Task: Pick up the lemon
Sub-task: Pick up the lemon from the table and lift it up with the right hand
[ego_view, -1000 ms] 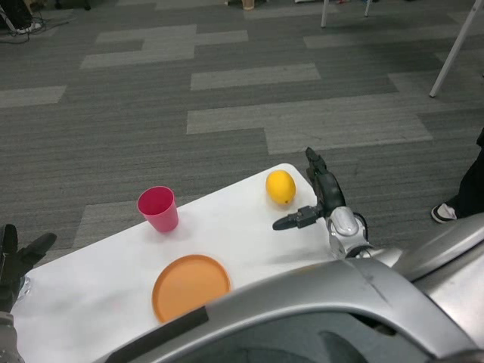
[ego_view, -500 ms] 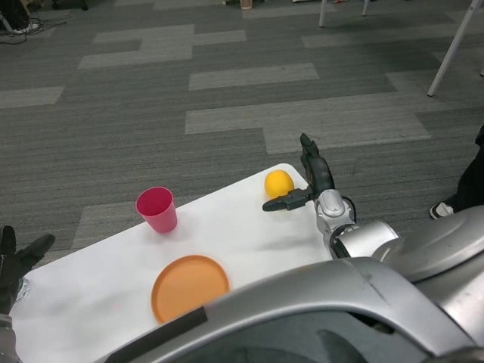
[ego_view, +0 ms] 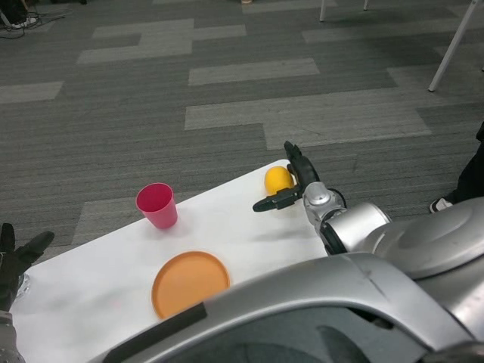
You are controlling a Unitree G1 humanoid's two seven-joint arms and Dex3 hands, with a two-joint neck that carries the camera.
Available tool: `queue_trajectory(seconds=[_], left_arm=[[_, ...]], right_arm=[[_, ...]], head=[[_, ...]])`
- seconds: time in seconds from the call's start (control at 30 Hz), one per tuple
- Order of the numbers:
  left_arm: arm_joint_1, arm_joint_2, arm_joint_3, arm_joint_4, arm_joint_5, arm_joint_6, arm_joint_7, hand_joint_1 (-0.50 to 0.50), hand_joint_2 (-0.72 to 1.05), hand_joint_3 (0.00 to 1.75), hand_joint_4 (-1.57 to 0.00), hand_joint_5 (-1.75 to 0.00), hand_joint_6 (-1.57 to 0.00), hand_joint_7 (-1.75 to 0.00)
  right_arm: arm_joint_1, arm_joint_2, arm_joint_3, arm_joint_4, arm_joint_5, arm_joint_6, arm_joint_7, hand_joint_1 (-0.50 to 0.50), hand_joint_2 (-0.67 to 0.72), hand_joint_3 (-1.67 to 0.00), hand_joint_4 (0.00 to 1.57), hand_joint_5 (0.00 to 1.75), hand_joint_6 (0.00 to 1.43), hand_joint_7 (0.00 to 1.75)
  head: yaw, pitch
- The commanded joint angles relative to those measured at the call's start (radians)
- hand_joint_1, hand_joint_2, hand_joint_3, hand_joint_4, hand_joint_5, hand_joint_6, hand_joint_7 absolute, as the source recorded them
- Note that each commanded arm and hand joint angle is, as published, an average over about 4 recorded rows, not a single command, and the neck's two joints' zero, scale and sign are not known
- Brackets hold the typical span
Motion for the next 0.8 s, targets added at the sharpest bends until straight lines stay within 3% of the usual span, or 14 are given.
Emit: queue_trajectory(seconds=[0.03,0.2,0.27,0.4,0.57,0.7,0.8], left_arm=[[-0.007,0.004,0.002,-0.001,0.0,-0.001,-0.002,0.5,1.05,0.09,0.0,0.0,0.0,0.0],[-0.008,0.005,0.001,-0.001,0.0,-0.001,-0.002,0.5,1.05,0.09,0.0,0.0,0.0,0.0],[-0.007,0.005,0.001,-0.001,0.0,-0.001,-0.002,0.5,1.05,0.09,0.0,0.0,0.0,0.0],[-0.007,0.005,0.001,-0.002,0.0,-0.001,-0.002,0.5,1.05,0.09,0.0,0.0,0.0,0.0],[-0.007,0.005,0.001,-0.004,0.0,-0.001,-0.002,0.5,1.05,0.09,0.0,0.0,0.0,0.0],[-0.007,0.005,0.001,-0.004,0.0,-0.001,-0.002,0.5,1.05,0.09,0.0,0.0,0.0,0.0],[-0.007,0.005,0.001,-0.003,0.0,-0.001,-0.002,0.5,1.05,0.09,0.0,0.0,0.0,0.0]], right_arm=[[-0.021,-0.001,0.002,0.016,-0.03,0.034,-0.016,-0.33,-0.1,-0.16,0.0,0.68,0.0,0.0],[-0.02,0.0,0.003,0.041,-0.034,0.038,-0.023,-0.33,-0.11,-0.24,0.0,0.7,0.0,0.0],[-0.018,-0.001,0.005,0.044,-0.035,0.038,-0.025,-0.33,-0.15,-0.2,0.0,0.75,0.0,0.0],[-0.015,-0.001,0.005,0.045,-0.046,0.038,-0.032,-0.33,-0.16,-0.2,0.0,1.02,0.0,0.0],[-0.015,-0.001,0.006,0.044,-0.058,0.038,-0.045,-0.33,-0.16,-0.2,0.0,1.14,0.0,0.0],[-0.016,-0.005,0.011,0.042,-0.064,0.041,-0.067,-0.33,-0.13,-0.24,0.0,0.99,0.0,0.0],[-0.019,-0.008,0.013,0.034,-0.075,0.054,-0.08,-0.33,-0.1,-0.24,0.0,0.65,0.0,0.0]], head=[[-0.001,-0.002],[-0.002,-0.005],[-0.001,-0.005],[0.001,-0.006],[0.001,-0.006],[0.001,-0.004],[0.0,-0.003]])
